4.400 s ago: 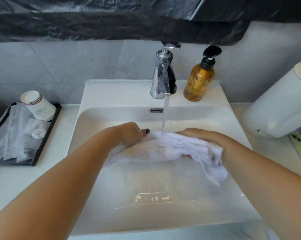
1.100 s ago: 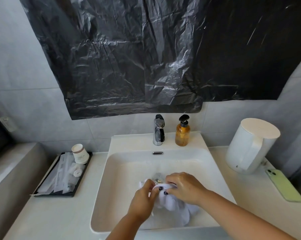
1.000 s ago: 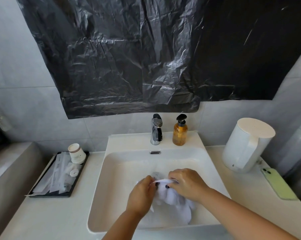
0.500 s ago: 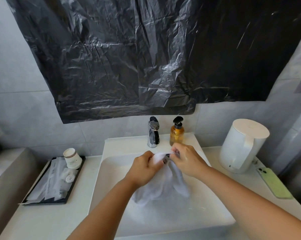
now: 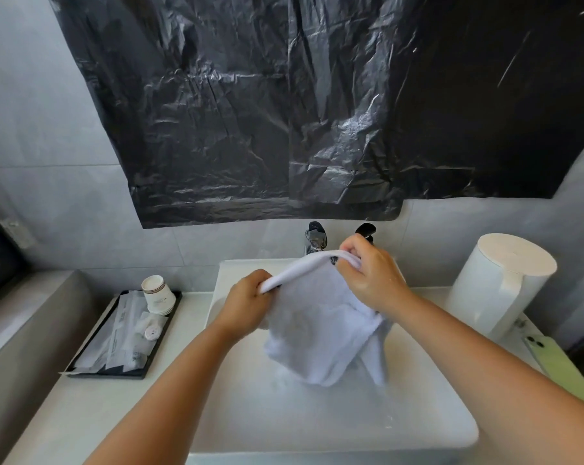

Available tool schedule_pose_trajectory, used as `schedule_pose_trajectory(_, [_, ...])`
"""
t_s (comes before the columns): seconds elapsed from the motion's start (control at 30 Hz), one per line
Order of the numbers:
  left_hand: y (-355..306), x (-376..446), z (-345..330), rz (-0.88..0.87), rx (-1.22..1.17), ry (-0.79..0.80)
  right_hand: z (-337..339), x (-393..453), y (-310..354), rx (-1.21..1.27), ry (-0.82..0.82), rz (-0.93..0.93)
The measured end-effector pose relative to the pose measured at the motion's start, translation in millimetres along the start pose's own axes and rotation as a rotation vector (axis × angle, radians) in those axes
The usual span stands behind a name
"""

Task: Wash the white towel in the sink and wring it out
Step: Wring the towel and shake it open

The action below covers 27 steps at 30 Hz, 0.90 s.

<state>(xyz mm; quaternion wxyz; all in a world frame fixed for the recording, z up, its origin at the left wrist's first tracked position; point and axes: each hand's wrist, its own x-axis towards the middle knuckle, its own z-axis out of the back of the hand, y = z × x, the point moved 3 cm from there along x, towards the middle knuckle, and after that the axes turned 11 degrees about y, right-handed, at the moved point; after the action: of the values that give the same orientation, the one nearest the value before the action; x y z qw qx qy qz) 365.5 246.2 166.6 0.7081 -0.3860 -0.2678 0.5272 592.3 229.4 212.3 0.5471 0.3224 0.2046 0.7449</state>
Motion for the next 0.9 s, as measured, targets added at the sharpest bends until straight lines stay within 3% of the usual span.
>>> schedule_pose_trajectory(0.07, [6.5, -3.6, -2.8, -0.007, -0.044, -0.017, -9.2, -2.5, -0.4, 0.055, 0.080, -0.033])
schedule_pose_trajectory(0.2, [52.2, -21.3, -26.8, 0.109, 0.039, 0.071, -69.9, -25.5, -34.1, -0.180, 0.519, -0.283])
schedule_pose_trajectory(0.3, [93.5, -31.2, -58.5, 0.226, 0.293, 0.324, -124.5, -48.7, -59.2, -0.245, 0.679, -0.379])
schedule_pose_trajectory(0.4, [130.1, -46.8, -98.5, 0.294, 0.533, 0.514, -185.5, -66.2, -63.2, -0.083, 0.840, -0.386])
schedule_pose_trajectory(0.47, [143.7, -50.6, -112.4, 0.294, 0.677, 0.459, -216.5, -69.3, -67.9, -0.130, 0.810, -0.296])
schedule_pose_trajectory(0.67, [155.4, -32.9, -122.8, 0.123, 0.903, 0.307, -258.7, -70.0, -95.3, -0.455, 0.401, -0.114])
schedule_pose_trajectory(0.9, [174.8, -21.0, -126.1, -0.028, 0.816, 0.317, -260.5, -61.1, -108.6, -0.437, 0.258, -0.144])
